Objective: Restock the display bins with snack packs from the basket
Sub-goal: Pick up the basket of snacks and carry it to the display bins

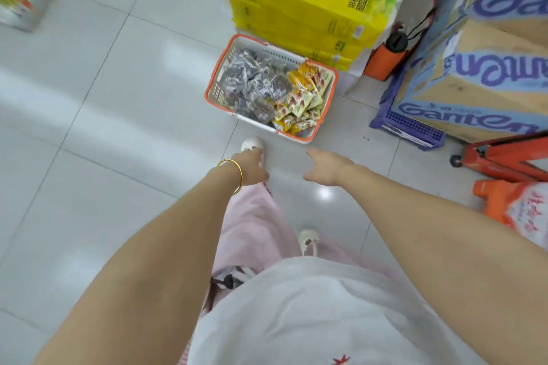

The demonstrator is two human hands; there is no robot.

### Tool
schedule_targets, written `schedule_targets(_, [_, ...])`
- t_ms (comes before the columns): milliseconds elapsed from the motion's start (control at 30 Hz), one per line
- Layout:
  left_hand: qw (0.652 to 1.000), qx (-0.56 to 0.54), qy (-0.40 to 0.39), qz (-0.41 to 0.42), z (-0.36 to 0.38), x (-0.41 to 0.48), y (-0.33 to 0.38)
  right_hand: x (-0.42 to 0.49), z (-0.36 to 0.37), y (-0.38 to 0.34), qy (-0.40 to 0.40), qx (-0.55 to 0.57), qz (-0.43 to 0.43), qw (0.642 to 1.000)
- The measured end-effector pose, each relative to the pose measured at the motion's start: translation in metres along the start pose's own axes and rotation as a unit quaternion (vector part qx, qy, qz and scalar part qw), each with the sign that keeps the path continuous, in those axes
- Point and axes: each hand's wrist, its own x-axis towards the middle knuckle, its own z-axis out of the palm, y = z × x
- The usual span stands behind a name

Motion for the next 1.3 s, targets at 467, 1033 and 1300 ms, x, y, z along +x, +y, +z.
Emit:
schedule_targets(467, [0.993,-0.021,0.102,-0.06,-0.179,0.367,-0.109,0.34,-0.112,-0.046,0.16,0.15,0.095,0.971])
schedule_targets(1033, [0.97,-0.083,0.222,-0.048,-0.158,0.513,-0.186,0.457,-0.038,0.008,0.348,0.148,0.18,0.908])
schedule_targets(1300, [0.947,-0.091,0.303,0.055,-0.147,0.462,-0.128,0.425,0.003,0.083,0.234,0.368,0.41,0.801])
